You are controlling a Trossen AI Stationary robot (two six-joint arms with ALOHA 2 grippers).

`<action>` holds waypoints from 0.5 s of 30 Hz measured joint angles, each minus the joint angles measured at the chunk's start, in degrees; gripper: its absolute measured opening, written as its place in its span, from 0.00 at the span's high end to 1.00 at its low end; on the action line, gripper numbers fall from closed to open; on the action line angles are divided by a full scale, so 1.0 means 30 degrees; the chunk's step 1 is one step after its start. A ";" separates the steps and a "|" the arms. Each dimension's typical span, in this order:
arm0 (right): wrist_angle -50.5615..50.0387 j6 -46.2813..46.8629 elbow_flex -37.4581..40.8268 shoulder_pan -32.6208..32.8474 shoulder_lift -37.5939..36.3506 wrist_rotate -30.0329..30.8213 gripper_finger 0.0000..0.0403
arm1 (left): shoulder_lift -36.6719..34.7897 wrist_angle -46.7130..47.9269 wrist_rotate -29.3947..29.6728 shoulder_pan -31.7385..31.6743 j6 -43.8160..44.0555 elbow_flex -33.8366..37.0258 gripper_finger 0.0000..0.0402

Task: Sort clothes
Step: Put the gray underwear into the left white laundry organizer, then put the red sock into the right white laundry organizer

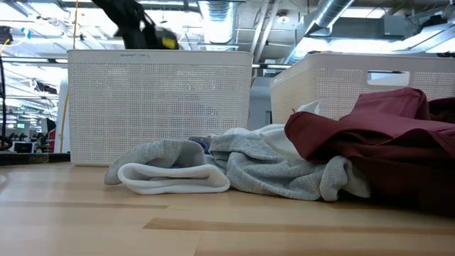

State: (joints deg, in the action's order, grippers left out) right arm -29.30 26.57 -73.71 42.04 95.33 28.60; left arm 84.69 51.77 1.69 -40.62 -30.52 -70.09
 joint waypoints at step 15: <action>0.0000 -0.0070 -0.0007 0.0000 0.0000 0.0000 0.73 | -0.8667 -0.0034 -0.0505 0.0504 0.1263 -0.2629 0.45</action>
State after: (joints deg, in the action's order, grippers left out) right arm -29.30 26.36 -73.73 42.04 95.33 28.60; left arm 58.69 51.67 0.18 -39.11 -26.73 -77.98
